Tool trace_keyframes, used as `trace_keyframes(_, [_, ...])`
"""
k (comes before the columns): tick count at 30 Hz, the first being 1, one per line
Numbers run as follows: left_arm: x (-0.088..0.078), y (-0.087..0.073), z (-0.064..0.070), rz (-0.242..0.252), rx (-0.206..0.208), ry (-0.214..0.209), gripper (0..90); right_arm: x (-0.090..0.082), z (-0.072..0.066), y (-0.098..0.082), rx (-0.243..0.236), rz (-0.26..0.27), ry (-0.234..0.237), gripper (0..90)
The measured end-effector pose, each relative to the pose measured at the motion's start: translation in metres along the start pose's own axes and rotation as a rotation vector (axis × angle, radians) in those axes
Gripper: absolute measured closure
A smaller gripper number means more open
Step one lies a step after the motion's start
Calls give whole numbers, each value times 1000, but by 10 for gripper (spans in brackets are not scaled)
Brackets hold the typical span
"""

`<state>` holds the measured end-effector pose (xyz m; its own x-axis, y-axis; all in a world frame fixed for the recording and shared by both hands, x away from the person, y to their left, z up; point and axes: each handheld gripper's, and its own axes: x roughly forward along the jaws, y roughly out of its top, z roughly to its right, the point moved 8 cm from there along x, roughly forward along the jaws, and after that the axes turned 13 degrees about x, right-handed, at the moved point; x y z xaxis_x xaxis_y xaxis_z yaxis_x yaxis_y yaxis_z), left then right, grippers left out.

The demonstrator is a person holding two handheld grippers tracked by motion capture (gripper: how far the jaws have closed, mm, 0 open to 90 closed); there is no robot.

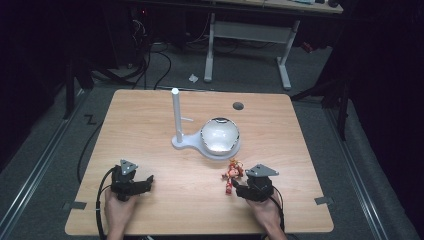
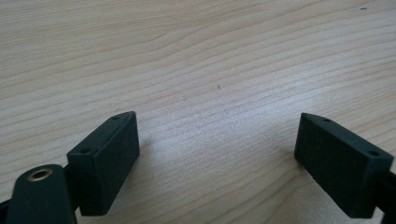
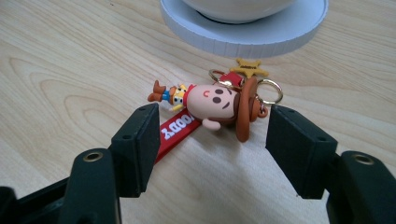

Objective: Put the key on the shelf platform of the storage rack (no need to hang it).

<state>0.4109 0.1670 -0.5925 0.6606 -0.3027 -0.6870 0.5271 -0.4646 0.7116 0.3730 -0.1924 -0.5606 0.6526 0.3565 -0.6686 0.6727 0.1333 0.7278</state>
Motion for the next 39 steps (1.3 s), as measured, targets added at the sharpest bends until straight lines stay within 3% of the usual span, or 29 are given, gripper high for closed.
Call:
trace_keyframes(9, [0,0,0,0,0,0,143,15,0,9,-10,-28,3,281])
trace_keyframes(28, [0,0,0,0,0,0,143,47,0,13,-19,-111,25,286])
trace_keyframes(39, [0,0,0,0,1,0,143,45,-2,11,-55,-93,21,302])
